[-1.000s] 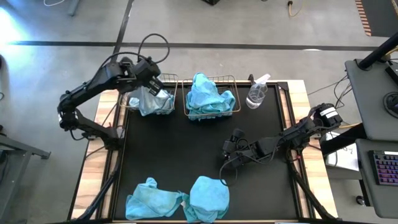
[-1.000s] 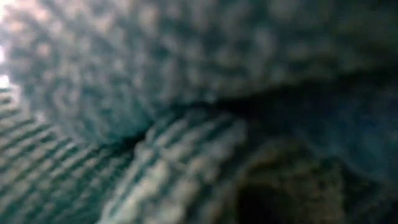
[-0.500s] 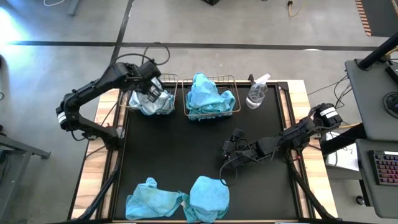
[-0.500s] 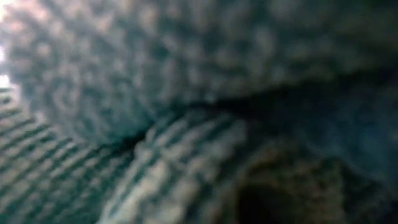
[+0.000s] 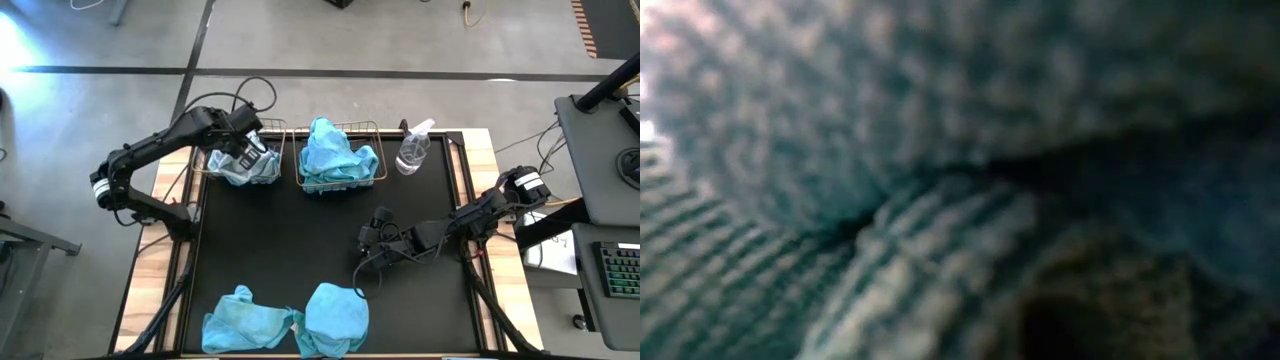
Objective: Sort microfiber towel by color & place in baskets
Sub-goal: Put the light-blue microfiber towel into the left wire basket, then put the blue microfiber towel into the right wire basket
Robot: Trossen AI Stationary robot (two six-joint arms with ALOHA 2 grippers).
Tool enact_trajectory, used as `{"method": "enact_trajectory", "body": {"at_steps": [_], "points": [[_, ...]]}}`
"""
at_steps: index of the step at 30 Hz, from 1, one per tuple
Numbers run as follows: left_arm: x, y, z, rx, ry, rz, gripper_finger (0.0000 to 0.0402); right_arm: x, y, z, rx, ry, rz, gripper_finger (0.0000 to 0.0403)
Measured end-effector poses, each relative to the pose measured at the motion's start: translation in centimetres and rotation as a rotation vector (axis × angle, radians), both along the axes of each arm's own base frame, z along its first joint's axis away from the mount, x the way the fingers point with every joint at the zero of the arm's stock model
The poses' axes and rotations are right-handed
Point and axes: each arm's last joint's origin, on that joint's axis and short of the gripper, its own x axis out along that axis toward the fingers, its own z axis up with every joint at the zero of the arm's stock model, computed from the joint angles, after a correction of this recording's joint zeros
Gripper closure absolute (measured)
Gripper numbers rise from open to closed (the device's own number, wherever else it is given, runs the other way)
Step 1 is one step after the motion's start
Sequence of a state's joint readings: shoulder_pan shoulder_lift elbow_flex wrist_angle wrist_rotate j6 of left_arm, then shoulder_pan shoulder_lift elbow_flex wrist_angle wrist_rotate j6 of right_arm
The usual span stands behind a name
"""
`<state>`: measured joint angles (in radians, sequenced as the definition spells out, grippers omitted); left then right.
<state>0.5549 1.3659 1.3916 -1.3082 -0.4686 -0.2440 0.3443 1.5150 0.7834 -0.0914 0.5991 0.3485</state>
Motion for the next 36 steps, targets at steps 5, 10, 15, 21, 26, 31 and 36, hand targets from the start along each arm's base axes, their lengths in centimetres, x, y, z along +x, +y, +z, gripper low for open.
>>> {"method": "enact_trajectory", "body": {"at_steps": [5, 10, 15, 21, 26, 31, 36], "points": [[-0.2, -0.2, 1.1, -0.002, -0.012, -0.002, 0.0285, 0.0, 0.0, 0.0, 0.000, 0.000, 0.000, 0.0179], [-1.2, -0.8, 2.3, -0.037, 0.016, 0.051, 0.0269, 0.0, 0.0, 0.0, 0.000, 0.000, 0.000, 0.0179], [-1.2, -2.6, 2.3, -0.207, -0.050, 0.068, 0.0268, 0.0, 0.0, -0.1, 0.001, 0.008, 0.003, 0.0179], [1.4, -8.3, 1.3, -0.339, -0.121, -0.110, 0.0267, -0.1, 0.0, -0.1, 0.039, -0.011, -0.032, 0.0179], [3.5, -15.7, 0.4, -0.368, -0.224, -0.318, 0.0267, -0.1, 0.1, -0.1, 0.090, -0.025, -0.056, 0.0179], [3.4, -22.7, -1.0, -0.408, -0.372, -0.421, 0.0267, 0.1, 0.5, 0.0, 0.214, -0.009, -0.020, 0.0179], [1.5, -27.1, -3.0, -0.439, -0.424, -0.387, 0.0267, 0.4, 1.3, 0.3, 0.441, 0.049, 0.099, 0.0179]]}}
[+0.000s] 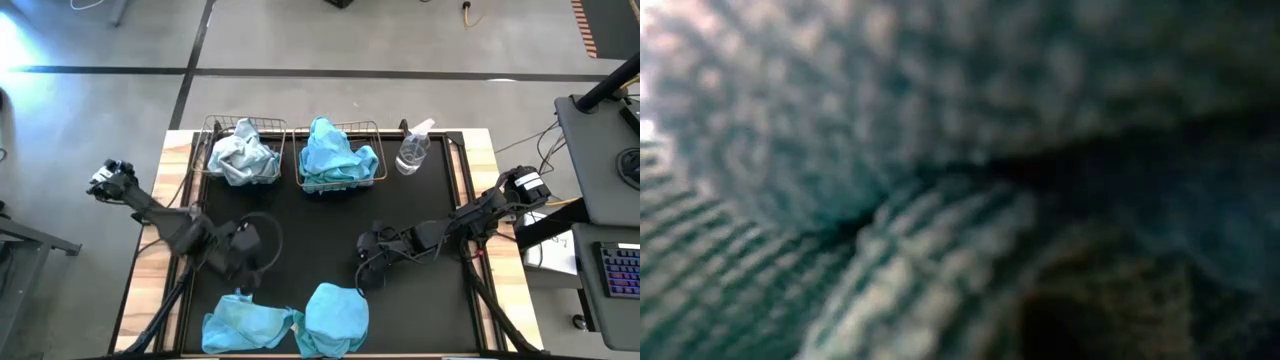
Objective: Sort microfiber towel by color & place in baskets
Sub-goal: Put the blue microfiber towel into the right wire basket
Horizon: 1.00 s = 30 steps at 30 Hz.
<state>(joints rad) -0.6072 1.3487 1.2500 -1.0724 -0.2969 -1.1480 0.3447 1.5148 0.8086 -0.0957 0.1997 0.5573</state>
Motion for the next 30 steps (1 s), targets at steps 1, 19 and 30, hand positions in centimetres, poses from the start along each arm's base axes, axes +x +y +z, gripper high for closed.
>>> {"method": "enact_trajectory", "body": {"at_steps": [1, 19, 30], "points": [[-0.3, -0.5, -0.4, -0.002, -0.003, 0.008, 0.0267, 0.1, 0.2, 0.2, 0.044, 0.005, 0.025, 0.0179], [-1.0, -1.3, -6.1, 0.065, -0.052, 0.014, 0.0272, 3.6, 6.3, 2.6, 0.165, 0.395, 0.062, 0.0179], [-0.5, -1.6, -6.0, 0.063, -0.136, 0.012, 0.0272, 5.5, 12.8, 2.4, 0.047, 0.523, 0.139, 0.0179]]}}
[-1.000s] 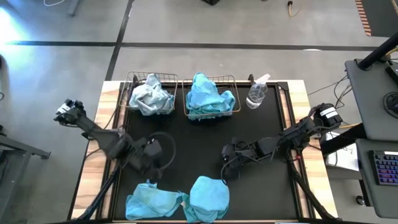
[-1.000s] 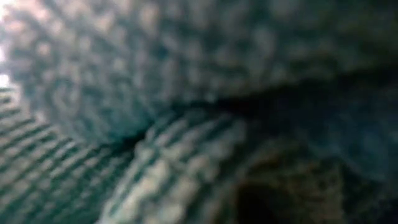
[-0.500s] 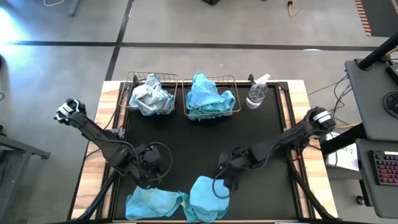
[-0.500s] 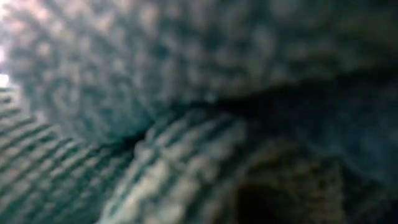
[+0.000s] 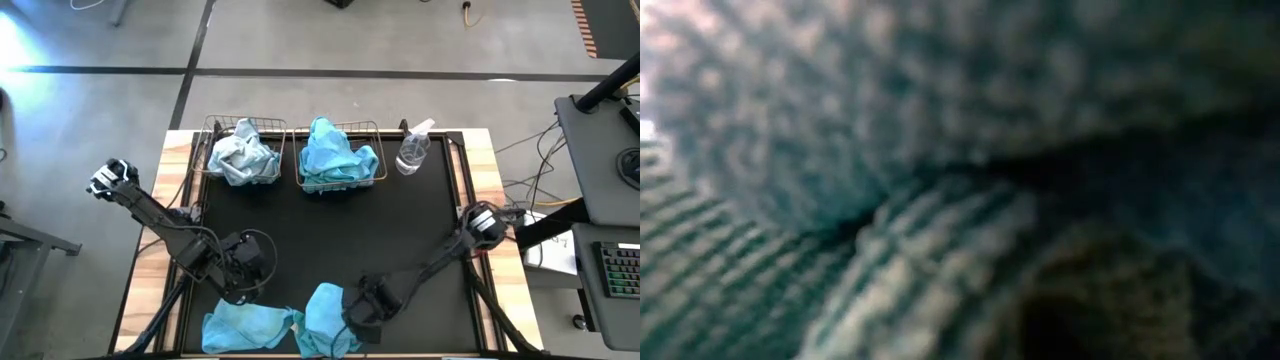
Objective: Sort microfiber towel by color & place in baskets
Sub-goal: Put the blue microfiber towel into the right wire basket
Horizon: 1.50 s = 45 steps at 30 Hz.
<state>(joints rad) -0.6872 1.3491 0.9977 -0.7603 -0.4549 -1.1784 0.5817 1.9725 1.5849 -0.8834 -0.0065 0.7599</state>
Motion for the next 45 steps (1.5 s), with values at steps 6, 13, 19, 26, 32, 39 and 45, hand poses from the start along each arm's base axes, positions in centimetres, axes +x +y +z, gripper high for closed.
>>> {"method": "enact_trajectory", "body": {"at_steps": [6, 13, 19, 26, 32, 39, 45], "points": [[0.1, 0.0, 0.1, 0.028, -0.009, -0.036, 0.0272, -0.2, 3.0, 1.4, 0.038, -0.048, 0.018, 0.0179], [0.2, 0.0, 0.1, 0.080, -0.026, -0.065, 0.0272, 0.0, 3.8, 2.2, -0.007, -0.112, 0.002, 0.0179], [0.2, 0.0, 0.1, 0.104, -0.023, -0.097, 0.0272, 0.3, 3.3, 2.1, -0.030, -0.121, -0.014, 0.0179], [0.2, 0.0, 0.1, 0.106, -0.023, -0.100, 0.0272, 0.8, 3.2, 2.1, -0.010, -0.149, -0.029, 0.0179], [0.2, 0.0, 0.1, 0.106, -0.023, -0.100, 0.0272, 1.0, 3.5, 2.3, 0.022, -0.185, -0.027, 0.0179], [0.1, 0.0, 0.0, 0.109, -0.020, -0.099, 0.0272, 0.9, 3.5, 1.8, 0.017, -0.185, -0.020, 0.0179], [0.1, 0.0, 0.0, 0.111, -0.021, -0.098, 0.0272, 0.8, 3.0, 0.8, 0.002, -0.165, -0.027, 0.0179]]}}
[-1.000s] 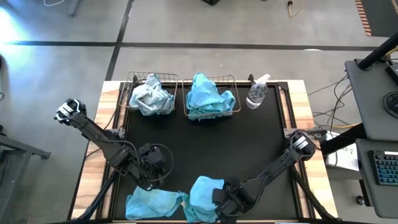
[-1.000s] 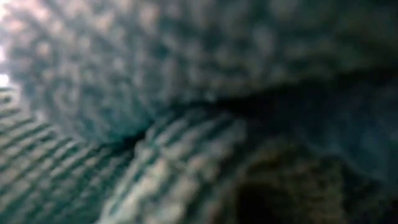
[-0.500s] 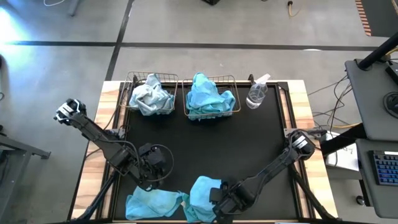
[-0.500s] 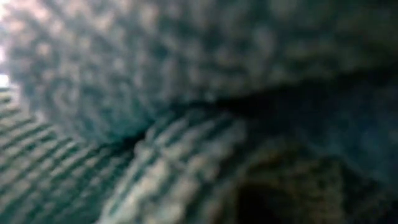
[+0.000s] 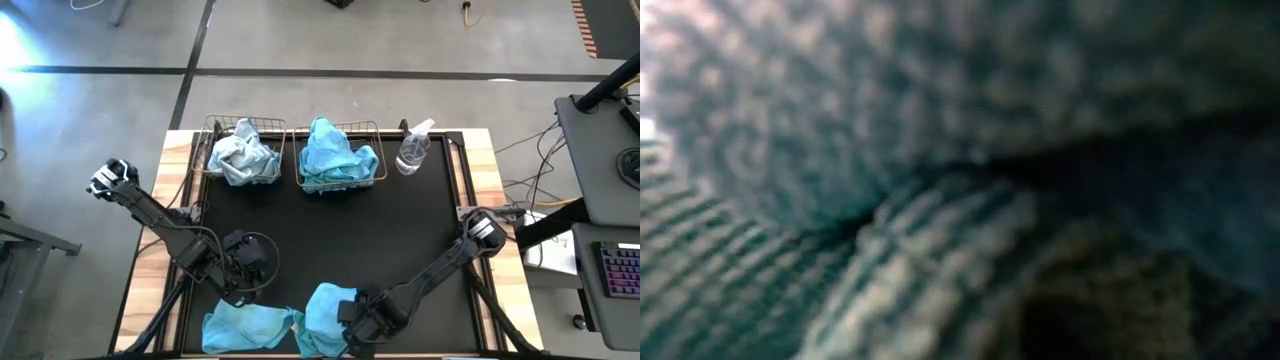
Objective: Sort microfiber towel by color & place in baskets
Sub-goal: Put the blue microfiber towel into the right wire basket
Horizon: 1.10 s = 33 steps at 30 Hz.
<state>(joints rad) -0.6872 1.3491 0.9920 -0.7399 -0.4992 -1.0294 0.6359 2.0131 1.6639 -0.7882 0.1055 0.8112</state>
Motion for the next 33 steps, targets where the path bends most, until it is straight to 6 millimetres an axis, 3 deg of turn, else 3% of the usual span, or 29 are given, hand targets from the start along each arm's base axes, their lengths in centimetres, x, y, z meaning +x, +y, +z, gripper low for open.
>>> {"method": "enact_trajectory", "body": {"at_steps": [14, 25, 33], "points": [[0.5, -0.4, -1.0, 0.049, 0.032, -0.017, 0.0272, 0.5, -2.5, -2.4, -0.037, 0.042, -0.036, 0.0179], [1.4, -1.1, -3.5, 0.111, 0.109, -0.018, 0.0272, 1.5, -6.6, -4.4, -0.088, 0.091, -0.066, 0.0179], [1.5, -1.2, -3.8, 0.118, 0.118, -0.019, 0.0272, 1.3, -8.4, -6.0, -0.083, 0.103, -0.088, 0.0179]]}}
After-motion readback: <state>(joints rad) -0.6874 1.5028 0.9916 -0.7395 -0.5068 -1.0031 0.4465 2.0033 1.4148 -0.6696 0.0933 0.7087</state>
